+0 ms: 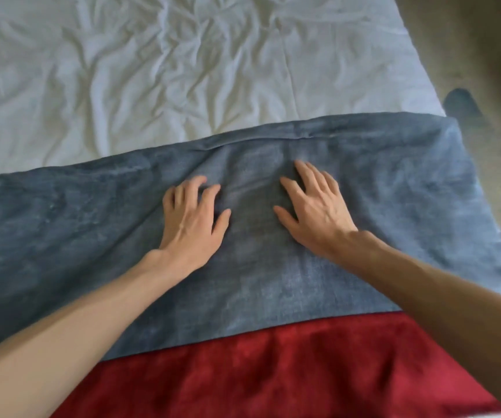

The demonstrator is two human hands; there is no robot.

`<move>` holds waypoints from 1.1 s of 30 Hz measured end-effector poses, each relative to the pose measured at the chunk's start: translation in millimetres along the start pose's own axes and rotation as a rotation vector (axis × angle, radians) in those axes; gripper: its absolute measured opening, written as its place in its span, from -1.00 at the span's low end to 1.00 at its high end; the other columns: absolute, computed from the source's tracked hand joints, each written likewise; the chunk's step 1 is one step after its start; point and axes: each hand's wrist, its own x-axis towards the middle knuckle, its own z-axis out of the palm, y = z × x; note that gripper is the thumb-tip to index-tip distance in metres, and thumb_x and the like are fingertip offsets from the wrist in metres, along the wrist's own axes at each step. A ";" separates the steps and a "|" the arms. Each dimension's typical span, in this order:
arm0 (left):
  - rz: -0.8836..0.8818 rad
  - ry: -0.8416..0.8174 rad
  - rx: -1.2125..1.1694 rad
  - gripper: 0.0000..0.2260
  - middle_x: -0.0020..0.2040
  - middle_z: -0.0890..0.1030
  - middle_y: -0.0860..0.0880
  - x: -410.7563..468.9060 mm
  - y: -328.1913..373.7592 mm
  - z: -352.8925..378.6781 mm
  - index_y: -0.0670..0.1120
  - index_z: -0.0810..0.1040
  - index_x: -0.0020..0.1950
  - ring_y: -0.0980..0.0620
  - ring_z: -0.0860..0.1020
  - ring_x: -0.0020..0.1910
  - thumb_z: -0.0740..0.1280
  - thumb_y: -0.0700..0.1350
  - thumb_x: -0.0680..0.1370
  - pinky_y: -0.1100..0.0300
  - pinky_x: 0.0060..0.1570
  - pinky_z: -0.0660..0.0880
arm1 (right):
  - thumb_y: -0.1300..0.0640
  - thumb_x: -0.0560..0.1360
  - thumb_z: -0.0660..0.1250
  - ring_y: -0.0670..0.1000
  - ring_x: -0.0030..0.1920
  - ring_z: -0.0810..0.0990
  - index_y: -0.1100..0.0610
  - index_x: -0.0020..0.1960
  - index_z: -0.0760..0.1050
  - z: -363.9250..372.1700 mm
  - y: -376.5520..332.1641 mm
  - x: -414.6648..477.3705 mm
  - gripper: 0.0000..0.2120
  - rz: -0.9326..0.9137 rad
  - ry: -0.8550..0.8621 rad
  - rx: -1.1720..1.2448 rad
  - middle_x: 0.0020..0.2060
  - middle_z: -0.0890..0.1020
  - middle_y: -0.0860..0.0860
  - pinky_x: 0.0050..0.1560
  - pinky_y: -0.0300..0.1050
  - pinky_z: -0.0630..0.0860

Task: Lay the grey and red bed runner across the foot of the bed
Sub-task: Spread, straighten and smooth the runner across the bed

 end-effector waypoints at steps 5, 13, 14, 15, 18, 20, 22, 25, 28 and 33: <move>-0.029 0.004 0.047 -0.89 -0.09 0.55 -0.02 -20.6 -1.8 7.8 -0.07 0.54 -0.05 -0.09 0.47 -0.05 0.28 -0.05 0.56 0.02 0.04 0.16 | 0.19 0.47 0.36 0.24 0.01 0.48 0.23 -0.08 0.54 11.4 -10.7 -14.1 -0.91 0.078 0.181 0.046 -0.04 0.52 0.19 0.13 0.11 0.33; 0.052 0.054 0.040 -0.91 -0.12 0.54 -0.01 -40.5 -3.0 5.1 -0.07 0.52 -0.08 -0.08 0.47 -0.04 0.27 -0.09 0.56 0.00 0.04 0.18 | 0.19 0.54 0.26 0.18 -0.01 0.44 0.19 -0.02 0.54 12.1 -10.5 -28.5 -0.89 0.078 0.154 -0.003 -0.05 0.50 0.14 0.08 0.06 0.32; 0.025 0.040 0.040 -0.88 -0.06 0.53 -0.04 -42.1 -1.2 4.5 -0.08 0.52 -0.01 -0.09 0.46 -0.01 0.25 -0.07 0.57 -0.01 0.07 0.20 | 0.16 0.56 0.24 0.19 0.01 0.44 0.19 0.02 0.53 10.1 -12.0 -28.6 -0.86 0.076 0.134 -0.005 -0.02 0.51 0.14 0.11 0.06 0.32; -0.006 0.021 0.032 -0.82 0.02 0.52 -0.07 -44.1 2.5 3.5 -0.10 0.51 0.08 -0.11 0.45 0.04 0.23 -0.04 0.57 -0.03 0.11 0.22 | 0.14 0.56 0.23 0.20 0.04 0.45 0.18 0.07 0.52 7.4 -15.8 -29.4 -0.83 0.089 0.121 0.007 0.01 0.51 0.15 0.13 0.07 0.33; 0.001 -0.063 -0.031 -0.54 0.34 0.35 -0.15 -62.7 17.2 -1.5 -0.13 0.30 0.41 -0.15 0.33 0.30 0.17 0.06 0.57 -0.11 0.34 0.14 | 0.07 0.50 0.27 0.24 0.19 0.44 0.19 0.28 0.42 2.2 -32.1 -51.9 -0.61 0.063 0.079 0.077 0.17 0.48 0.20 0.25 0.11 0.32; 0.056 -0.135 -0.065 -0.42 0.51 0.12 -0.15 -86.5 23.2 -2.5 -0.10 0.11 0.51 -0.13 0.11 0.48 0.14 0.11 0.57 -0.15 0.45 -0.03 | -0.03 0.49 0.27 0.23 0.40 0.27 0.17 0.42 0.29 6.9 -37.5 -85.3 -0.44 -0.009 -0.018 0.067 0.38 0.32 0.25 0.40 0.15 0.20; 0.085 -0.227 -0.052 -0.38 0.56 -0.08 -0.11 -111.8 25.6 0.2 -0.04 -0.02 0.54 -0.09 -0.09 0.53 0.08 0.17 0.56 -0.14 0.46 -0.16 | -0.13 0.53 0.16 0.17 0.51 0.03 0.11 0.51 0.10 14.9 -36.1 -116.4 -0.37 -0.042 -0.132 0.000 0.51 0.08 0.21 0.49 0.14 -0.02; 0.064 -0.277 -0.063 -0.37 0.56 -0.12 -0.09 -135.2 27.2 6.8 0.00 -0.03 0.54 -0.07 -0.16 0.53 0.07 0.20 0.56 -0.15 0.46 -0.19 | -0.16 0.55 0.09 0.14 0.53 -0.08 0.06 0.53 0.01 19.7 -35.7 -132.9 -0.37 -0.023 -0.156 0.006 0.53 -0.02 0.17 0.50 0.13 -0.15; 0.075 -0.154 -0.146 -0.44 0.50 0.20 -0.13 -150.9 31.8 4.0 -0.09 0.25 0.47 -0.12 0.14 0.48 0.19 0.14 0.53 -0.16 0.44 0.04 | -0.15 0.52 0.19 0.19 0.51 0.04 0.08 0.48 0.18 18.0 -49.4 -144.4 -0.39 0.008 -0.110 0.099 0.50 0.12 0.21 0.49 0.18 -0.05; 0.080 0.063 -0.148 -0.63 0.08 0.53 -0.08 -186.9 21.2 2.6 -0.12 0.50 0.15 -0.10 0.49 0.04 0.32 0.09 0.47 -0.02 0.10 0.35 | -0.02 0.43 0.39 0.22 0.29 0.41 0.17 0.21 0.51 20.9 -62.6 -190.4 -0.58 -0.014 0.007 0.119 0.27 0.45 0.23 0.37 0.16 0.27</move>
